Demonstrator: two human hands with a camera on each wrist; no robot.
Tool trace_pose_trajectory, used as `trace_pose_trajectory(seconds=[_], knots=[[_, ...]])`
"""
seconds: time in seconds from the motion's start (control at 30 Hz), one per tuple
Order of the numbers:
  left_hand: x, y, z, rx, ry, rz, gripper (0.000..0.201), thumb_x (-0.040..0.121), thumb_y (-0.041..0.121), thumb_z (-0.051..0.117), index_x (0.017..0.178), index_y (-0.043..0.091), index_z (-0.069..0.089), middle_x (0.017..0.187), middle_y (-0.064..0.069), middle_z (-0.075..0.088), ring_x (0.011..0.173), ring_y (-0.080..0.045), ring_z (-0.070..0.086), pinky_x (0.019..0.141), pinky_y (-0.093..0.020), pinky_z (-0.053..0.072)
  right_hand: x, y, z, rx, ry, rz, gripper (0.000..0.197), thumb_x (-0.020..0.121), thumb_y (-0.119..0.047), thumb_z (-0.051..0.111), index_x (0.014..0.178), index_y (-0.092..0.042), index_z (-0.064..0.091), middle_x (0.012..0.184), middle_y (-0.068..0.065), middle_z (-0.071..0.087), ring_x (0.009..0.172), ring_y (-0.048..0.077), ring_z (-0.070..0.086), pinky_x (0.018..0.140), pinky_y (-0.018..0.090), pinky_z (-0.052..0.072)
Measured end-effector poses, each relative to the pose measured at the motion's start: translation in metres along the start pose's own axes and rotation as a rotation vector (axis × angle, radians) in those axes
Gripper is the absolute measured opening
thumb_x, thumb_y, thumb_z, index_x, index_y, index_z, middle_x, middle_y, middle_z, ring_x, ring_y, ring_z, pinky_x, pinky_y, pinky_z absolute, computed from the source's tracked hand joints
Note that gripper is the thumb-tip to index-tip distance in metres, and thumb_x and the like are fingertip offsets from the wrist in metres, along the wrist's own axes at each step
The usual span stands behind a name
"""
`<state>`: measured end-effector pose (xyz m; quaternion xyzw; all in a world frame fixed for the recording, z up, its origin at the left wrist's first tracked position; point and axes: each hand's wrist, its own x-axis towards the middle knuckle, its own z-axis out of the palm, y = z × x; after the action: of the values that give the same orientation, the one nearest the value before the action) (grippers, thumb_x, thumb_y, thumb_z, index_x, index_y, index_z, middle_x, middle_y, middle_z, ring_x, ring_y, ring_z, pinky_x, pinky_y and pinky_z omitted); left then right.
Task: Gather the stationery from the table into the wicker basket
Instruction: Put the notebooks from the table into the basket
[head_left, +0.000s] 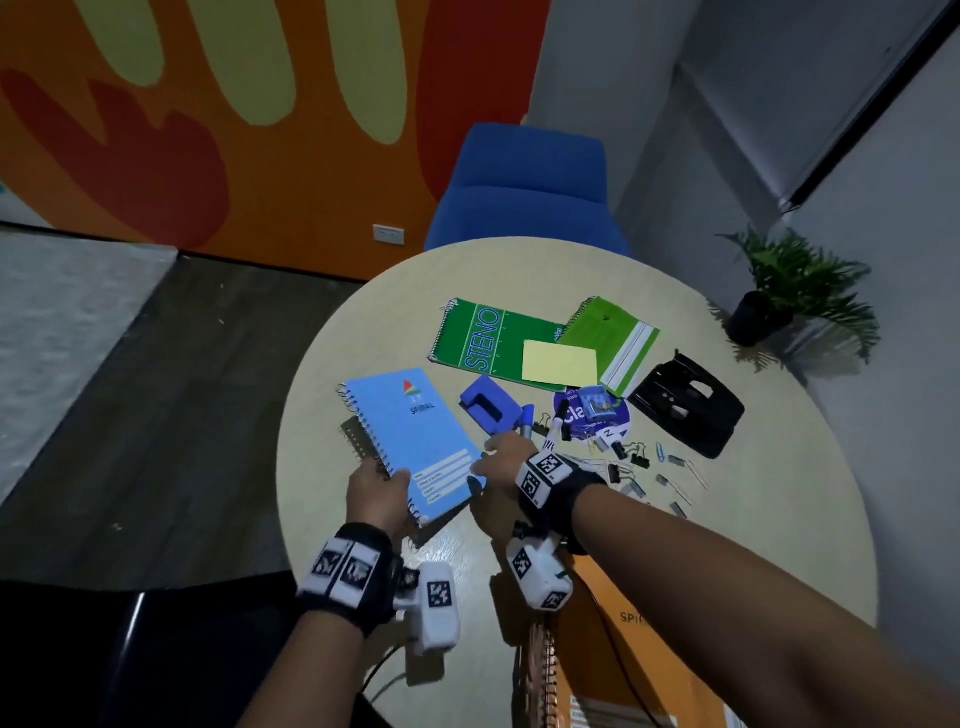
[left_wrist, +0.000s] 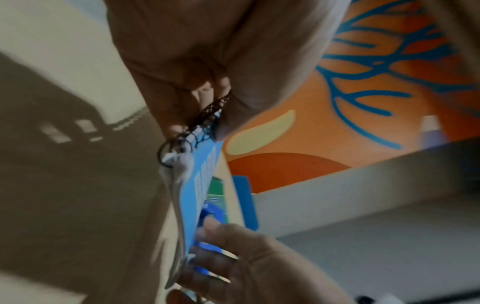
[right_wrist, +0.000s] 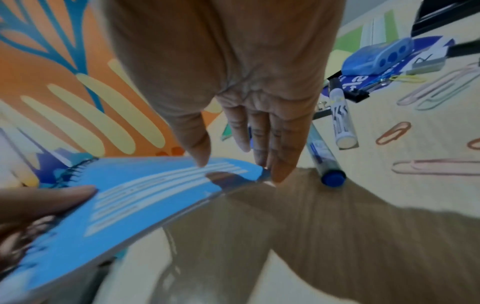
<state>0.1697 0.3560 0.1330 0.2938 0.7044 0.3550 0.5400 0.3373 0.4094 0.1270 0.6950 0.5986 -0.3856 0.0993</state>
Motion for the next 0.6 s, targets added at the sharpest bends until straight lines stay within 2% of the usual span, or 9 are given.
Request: trace_pose_trajectory(seconds=[0.03, 0.1, 0.17, 0.2, 0.27, 0.4, 0.47, 0.53, 0.6], knots=[[-0.016, 0.007, -0.004, 0.004, 0.004, 0.077, 0.011, 0.089, 0.001, 0.052, 0.097, 0.007, 0.057, 0.088, -0.008, 0.065, 0.075, -0.022, 0.063, 0.065, -0.029, 0.05, -0.007, 0.0, -0.005, 0.076, -0.016, -0.03, 0.044, 0.092, -0.032, 0.055, 0.123, -0.002, 0.053, 0.124, 0.014, 0.056, 0.113, 0.029, 0.055, 0.098, 0.039, 0.045], [-0.047, 0.02, -0.011, -0.046, -0.048, 0.228, 0.017, 0.091, 0.001, 0.052, 0.104, 0.013, 0.053, 0.091, -0.005, 0.067, 0.078, -0.018, 0.065, 0.067, -0.031, 0.053, -0.026, 0.003, -0.015, 0.242, -0.049, -0.15, 0.064, 0.09, -0.038, 0.058, 0.142, -0.006, 0.038, 0.145, 0.01, 0.044, 0.131, 0.027, 0.044, 0.11, 0.041, 0.036], [-0.078, 0.036, -0.013, -0.097, -0.131, 0.333, 0.026, 0.092, 0.002, 0.053, 0.11, 0.02, 0.049, 0.101, -0.01, 0.069, 0.088, -0.027, 0.069, 0.077, -0.044, 0.056, -0.052, 0.015, -0.032, 0.429, -0.072, -0.226, 0.062, 0.089, -0.037, 0.061, 0.142, -0.012, 0.039, 0.142, 0.006, 0.048, 0.128, 0.023, 0.049, 0.107, 0.039, 0.04], [-0.093, 0.044, -0.012, -0.089, -0.182, 0.376, 0.031, 0.092, 0.003, 0.053, 0.114, 0.024, 0.047, 0.103, -0.011, 0.07, 0.089, -0.027, 0.07, 0.077, -0.046, 0.057, -0.068, 0.027, -0.042, 0.529, -0.073, -0.245, 0.054, 0.091, -0.031, 0.061, 0.139, -0.014, 0.044, 0.135, 0.003, 0.055, 0.12, 0.019, 0.054, 0.1, 0.035, 0.045], [-0.121, 0.054, -0.008, -0.078, -0.32, 0.452, 0.043, 0.093, 0.004, 0.051, 0.122, 0.033, 0.039, 0.098, -0.005, 0.073, 0.084, -0.022, 0.072, 0.071, -0.038, 0.06, -0.106, 0.054, -0.063, 0.668, -0.048, -0.302, 0.037, 0.094, -0.015, 0.057, 0.131, -0.014, 0.053, 0.117, 0.001, 0.062, 0.102, 0.013, 0.06, 0.081, 0.024, 0.05], [-0.168, 0.053, 0.025, 0.087, -0.606, 0.527, 0.057, 0.093, 0.018, 0.052, 0.131, 0.048, 0.023, 0.103, 0.01, 0.073, 0.087, -0.012, 0.072, 0.069, -0.024, 0.058, -0.188, 0.134, -0.079, 0.771, 0.076, -0.347, 0.037, 0.09, 0.0, 0.057, 0.126, -0.007, 0.054, 0.118, 0.006, 0.065, 0.101, 0.018, 0.061, 0.079, 0.032, 0.049], [-0.179, 0.032, 0.053, 0.196, -0.698, 0.504, 0.058, 0.093, 0.017, 0.049, 0.128, 0.053, 0.021, 0.115, 0.014, 0.067, 0.096, -0.01, 0.069, 0.08, -0.026, 0.057, -0.222, 0.176, -0.066, 0.756, 0.136, -0.308, 0.039, 0.089, 0.002, 0.059, 0.124, -0.013, 0.052, 0.116, 0.007, 0.068, 0.101, 0.017, 0.066, 0.076, 0.033, 0.053], [-0.184, 0.006, 0.082, 0.383, -0.76, 0.565, 0.058, 0.09, 0.019, 0.049, 0.125, 0.056, 0.021, 0.122, 0.022, 0.057, 0.103, -0.005, 0.063, 0.093, -0.028, 0.051, -0.25, 0.213, -0.041, 0.698, 0.208, -0.261, 0.044, 0.087, 0.006, 0.06, 0.121, -0.02, 0.052, 0.116, -0.003, 0.069, 0.103, 0.011, 0.066, 0.079, 0.031, 0.053], [-0.19, -0.012, 0.104, 0.528, -0.864, 0.553, 0.052, 0.09, 0.018, 0.05, 0.128, 0.044, 0.027, 0.108, 0.029, 0.055, 0.088, 0.011, 0.059, 0.082, -0.005, 0.044, -0.27, 0.243, -0.011, 0.612, 0.259, -0.209, 0.061, 0.086, 0.007, 0.06, 0.123, -0.041, 0.051, 0.122, -0.023, 0.063, 0.109, -0.001, 0.062, 0.085, 0.022, 0.051]])
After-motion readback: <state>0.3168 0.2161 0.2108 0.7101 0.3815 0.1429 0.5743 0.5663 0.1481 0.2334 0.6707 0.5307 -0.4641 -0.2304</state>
